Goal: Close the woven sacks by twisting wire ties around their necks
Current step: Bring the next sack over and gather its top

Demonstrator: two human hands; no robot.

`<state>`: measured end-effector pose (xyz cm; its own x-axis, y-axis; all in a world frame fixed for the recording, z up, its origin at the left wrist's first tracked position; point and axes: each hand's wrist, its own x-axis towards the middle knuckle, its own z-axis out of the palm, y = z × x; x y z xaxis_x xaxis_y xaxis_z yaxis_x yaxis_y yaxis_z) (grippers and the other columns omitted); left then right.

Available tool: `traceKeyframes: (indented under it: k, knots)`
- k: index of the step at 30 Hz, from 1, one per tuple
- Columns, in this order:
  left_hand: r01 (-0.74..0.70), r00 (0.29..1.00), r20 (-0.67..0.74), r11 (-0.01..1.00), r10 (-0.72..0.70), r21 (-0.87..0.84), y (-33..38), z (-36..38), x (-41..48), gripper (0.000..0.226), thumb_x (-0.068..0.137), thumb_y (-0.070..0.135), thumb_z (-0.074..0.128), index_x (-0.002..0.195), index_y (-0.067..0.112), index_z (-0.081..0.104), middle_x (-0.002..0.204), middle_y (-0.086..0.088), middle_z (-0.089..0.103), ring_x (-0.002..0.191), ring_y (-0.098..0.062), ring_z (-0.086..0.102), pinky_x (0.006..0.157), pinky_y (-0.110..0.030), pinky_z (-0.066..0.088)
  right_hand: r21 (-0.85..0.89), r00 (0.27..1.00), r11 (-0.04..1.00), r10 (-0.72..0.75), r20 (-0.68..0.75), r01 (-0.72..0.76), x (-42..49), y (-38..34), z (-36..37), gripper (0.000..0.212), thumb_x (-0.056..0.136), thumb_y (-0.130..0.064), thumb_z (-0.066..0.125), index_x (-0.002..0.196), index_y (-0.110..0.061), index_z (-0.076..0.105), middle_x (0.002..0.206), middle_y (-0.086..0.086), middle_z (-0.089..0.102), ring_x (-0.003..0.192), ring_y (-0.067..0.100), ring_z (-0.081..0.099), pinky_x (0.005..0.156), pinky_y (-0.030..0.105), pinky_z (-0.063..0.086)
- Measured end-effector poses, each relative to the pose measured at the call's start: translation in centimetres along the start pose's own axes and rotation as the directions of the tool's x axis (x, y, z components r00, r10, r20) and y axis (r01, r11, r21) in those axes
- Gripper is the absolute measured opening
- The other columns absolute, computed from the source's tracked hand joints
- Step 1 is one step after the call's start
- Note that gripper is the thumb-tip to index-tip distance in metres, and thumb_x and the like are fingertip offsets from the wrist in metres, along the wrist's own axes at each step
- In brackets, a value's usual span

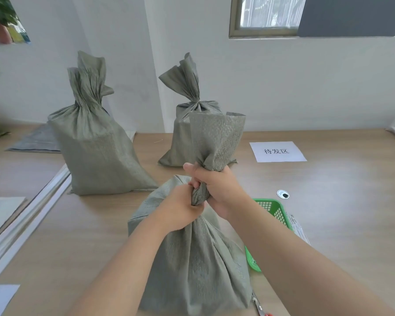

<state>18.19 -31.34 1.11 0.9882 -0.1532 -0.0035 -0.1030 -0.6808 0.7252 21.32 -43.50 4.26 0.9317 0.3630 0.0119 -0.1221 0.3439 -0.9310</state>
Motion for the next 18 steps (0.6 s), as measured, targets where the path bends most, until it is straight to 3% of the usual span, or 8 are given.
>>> traceKeyframes:
  k: [2,4,5,7,10,12,14,18]
  knots:
    - [0.007,1.000,-0.019,0.998,-0.008,-0.068,0.0,-0.1,-0.2,0.023,0.092,0.012,0.060,0.072,0.025,0.062,0.061,0.007,0.062,0.055,-0.008,0.056,0.057,-0.027,0.045,-0.010,1.000,1.000,0.018,0.017,-0.018,-0.2,-0.2,0.1,0.025,0.083,-0.010,0.075,0.070,-0.014,0.053,0.064,0.007,0.044,0.055,0.017,0.047,0.064,0.031,0.046]
    - [0.022,1.000,-0.014,0.994,-0.024,-0.112,0.4,-0.3,-0.3,0.016,0.094,0.019,0.064,0.081,0.027,0.066,0.073,0.005,0.074,0.071,-0.010,0.069,0.072,-0.031,0.055,-0.046,0.999,0.998,0.043,0.022,-0.042,-0.3,-0.3,-0.1,0.022,0.085,-0.017,0.074,0.080,-0.008,0.055,0.073,0.014,0.048,0.057,0.022,0.051,0.042,0.024,0.039]
    - [0.040,0.999,-0.002,0.991,-0.040,-0.131,0.6,-0.4,-0.3,0.014,0.095,0.022,0.064,0.082,0.027,0.065,0.072,0.005,0.074,0.073,-0.012,0.070,0.074,-0.033,0.055,-0.077,0.999,0.996,0.047,0.022,-0.045,-0.2,-0.2,-0.3,0.021,0.086,-0.020,0.074,0.082,-0.007,0.057,0.075,0.014,0.051,0.059,0.024,0.052,0.040,0.025,0.037]
    - [0.078,0.997,0.021,0.990,-0.076,-0.118,0.7,-0.4,-0.1,0.019,0.096,0.028,0.064,0.077,0.025,0.066,0.065,0.004,0.071,0.067,-0.020,0.066,0.066,-0.035,0.053,-0.089,0.998,0.995,0.046,0.035,-0.043,-0.1,0.0,-0.6,0.017,0.085,-0.021,0.075,0.086,-0.009,0.062,0.079,0.010,0.056,0.064,0.027,0.053,0.045,0.033,0.039]
    - [0.126,0.992,0.011,0.987,-0.126,-0.095,0.5,-0.2,0.6,0.025,0.093,0.038,0.066,0.076,0.020,0.069,0.058,0.007,0.067,0.059,-0.011,0.062,0.062,-0.030,0.051,-0.061,0.999,0.997,0.044,0.000,-0.044,-0.1,0.1,-1.2,0.012,0.080,-0.013,0.079,0.088,-0.015,0.070,0.084,0.003,0.067,0.080,0.023,0.063,0.067,0.045,0.044]
    - [0.139,0.990,-0.007,0.984,-0.141,-0.109,0.5,0.2,1.0,0.022,0.090,0.045,0.069,0.088,0.023,0.072,0.071,0.008,0.071,0.070,-0.013,0.067,0.071,-0.034,0.056,-0.042,0.999,0.998,0.036,-0.001,-0.036,-0.2,0.3,-1.9,0.023,0.080,-0.006,0.078,0.100,-0.013,0.071,0.092,-0.003,0.074,0.091,0.012,0.070,0.083,0.034,0.051]
    - [0.126,0.992,-0.005,0.985,-0.127,-0.117,0.8,0.4,1.3,0.026,0.087,0.048,0.070,0.107,0.031,0.072,0.092,0.010,0.075,0.090,-0.012,0.069,0.086,-0.037,0.058,-0.049,0.999,0.998,0.039,0.034,-0.038,-0.4,0.5,-2.8,0.039,0.078,-0.006,0.080,0.114,-0.008,0.067,0.103,-0.001,0.075,0.102,0.011,0.070,0.088,0.028,0.052]
    - [0.155,0.988,0.020,0.983,-0.154,-0.100,1.4,0.6,1.9,0.040,0.076,0.054,0.069,0.111,0.035,0.073,0.102,0.012,0.076,0.101,-0.011,0.069,0.095,-0.042,0.056,-0.159,0.985,0.985,0.087,0.147,-0.063,-0.8,0.9,-6.2,0.048,0.077,-0.012,0.079,0.122,-0.005,0.064,0.120,0.014,0.071,0.116,0.026,0.065,0.100,0.041,0.050]
